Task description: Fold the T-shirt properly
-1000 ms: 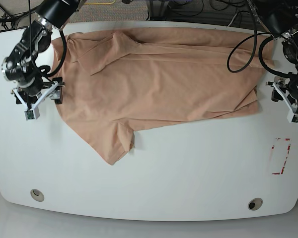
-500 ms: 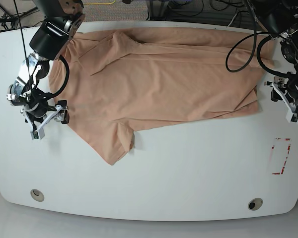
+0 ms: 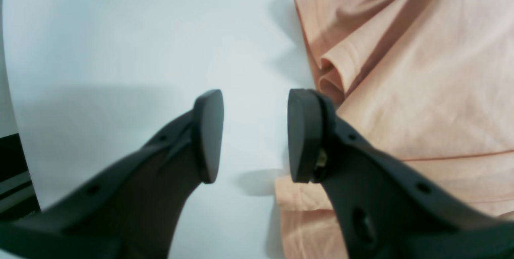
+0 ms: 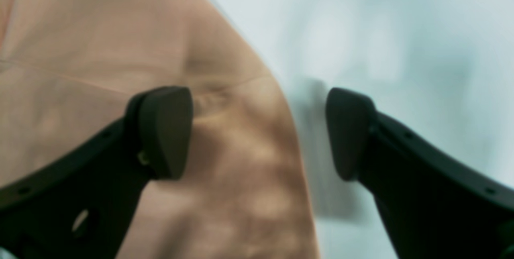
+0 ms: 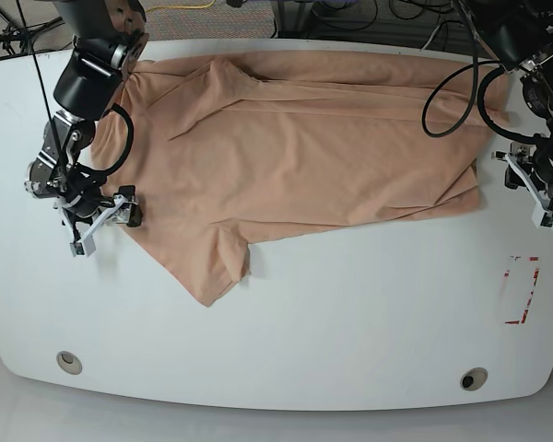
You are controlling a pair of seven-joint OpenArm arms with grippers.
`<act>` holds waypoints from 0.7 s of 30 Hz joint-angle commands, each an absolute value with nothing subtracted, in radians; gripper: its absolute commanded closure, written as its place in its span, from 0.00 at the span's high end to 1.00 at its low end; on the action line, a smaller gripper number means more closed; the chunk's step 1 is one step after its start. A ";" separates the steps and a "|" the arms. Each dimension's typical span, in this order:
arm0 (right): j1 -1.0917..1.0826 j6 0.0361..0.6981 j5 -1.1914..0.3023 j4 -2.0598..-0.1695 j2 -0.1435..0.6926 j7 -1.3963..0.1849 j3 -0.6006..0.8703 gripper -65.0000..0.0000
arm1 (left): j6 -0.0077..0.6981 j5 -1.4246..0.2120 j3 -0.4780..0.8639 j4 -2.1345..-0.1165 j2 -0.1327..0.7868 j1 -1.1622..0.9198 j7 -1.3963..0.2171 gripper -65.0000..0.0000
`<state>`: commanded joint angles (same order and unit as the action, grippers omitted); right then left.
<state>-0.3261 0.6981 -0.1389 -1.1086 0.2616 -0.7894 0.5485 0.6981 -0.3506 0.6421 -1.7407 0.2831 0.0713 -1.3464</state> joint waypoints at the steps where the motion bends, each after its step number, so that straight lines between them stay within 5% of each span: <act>1: -0.326 0.698 -0.136 -1.109 0.252 -0.788 0.549 0.75 | 0.698 -0.351 0.642 -1.739 0.283 0.071 -1.346 0.36; 6: -0.326 0.698 -0.134 -1.109 0.239 -0.788 0.547 0.73 | 0.698 -0.351 0.642 -1.739 0.283 0.071 -1.346 0.36; 18: -0.326 0.698 -0.137 -1.109 0.232 -0.788 0.479 0.16 | 0.698 -0.351 0.633 -1.689 0.277 0.094 -1.342 0.37; 21: -0.326 0.698 -0.134 -1.109 0.232 -0.788 0.475 0.00 | 0.698 -0.351 0.634 -1.621 0.277 0.134 -1.342 0.46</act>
<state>-0.3261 0.6981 -0.1343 -1.1086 0.2325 -0.7879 0.4749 0.6981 -0.3506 0.6345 -1.6210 0.2770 0.1343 -1.3418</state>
